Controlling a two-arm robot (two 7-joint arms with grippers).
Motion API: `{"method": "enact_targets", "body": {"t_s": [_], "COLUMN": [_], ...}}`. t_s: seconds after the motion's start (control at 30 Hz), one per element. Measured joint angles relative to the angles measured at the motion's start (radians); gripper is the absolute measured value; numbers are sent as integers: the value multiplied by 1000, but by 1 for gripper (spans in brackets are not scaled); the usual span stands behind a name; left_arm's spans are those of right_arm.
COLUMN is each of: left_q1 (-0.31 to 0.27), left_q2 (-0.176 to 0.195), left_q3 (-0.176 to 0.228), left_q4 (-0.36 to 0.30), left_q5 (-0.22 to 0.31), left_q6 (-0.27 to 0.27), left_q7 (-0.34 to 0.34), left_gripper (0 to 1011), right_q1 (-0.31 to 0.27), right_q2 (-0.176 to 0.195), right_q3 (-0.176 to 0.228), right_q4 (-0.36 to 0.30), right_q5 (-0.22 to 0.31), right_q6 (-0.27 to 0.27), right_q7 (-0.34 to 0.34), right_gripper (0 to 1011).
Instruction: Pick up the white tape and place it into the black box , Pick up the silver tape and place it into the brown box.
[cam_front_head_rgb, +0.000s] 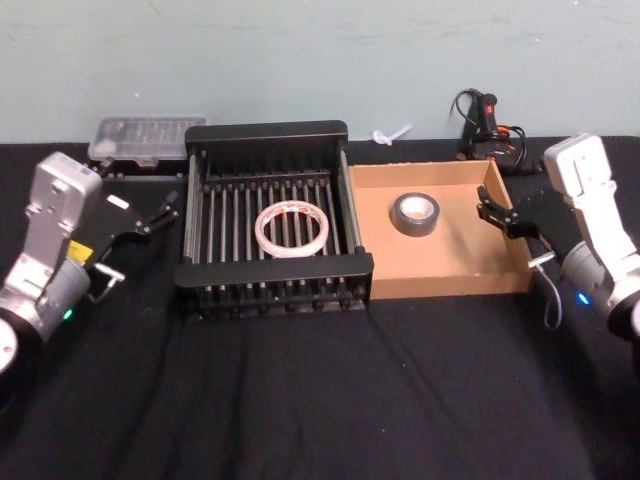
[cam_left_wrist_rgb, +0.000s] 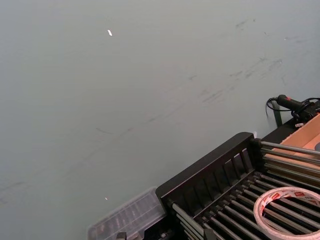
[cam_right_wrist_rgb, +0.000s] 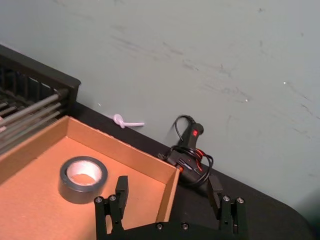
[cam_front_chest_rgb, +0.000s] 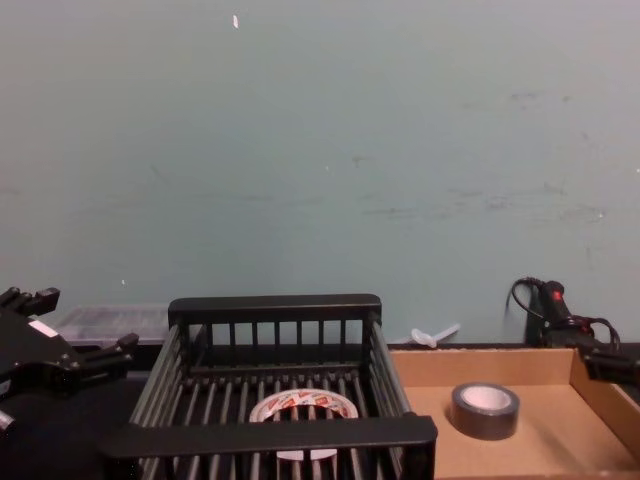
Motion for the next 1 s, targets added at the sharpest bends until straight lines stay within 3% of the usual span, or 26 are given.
{"method": "enact_targets", "body": {"t_s": [0.23,1.0], "left_q1": [0,0], "left_q2": [0,0], "left_q3": [0,0], "left_q4": [0,0], "left_q5": [0,0], "left_q6": [0,0], "left_q7": [0,0], "left_gripper": [1001,1001], "right_q1": [14,11], "right_q2": [-18,-13], "right_q3": [-1,-2], "right_q4": [30,23], "right_q5": [-29,-24], "right_q6": [-2,-1], "right_q7": [-8,-8], "right_gripper": [1002,1002]}}
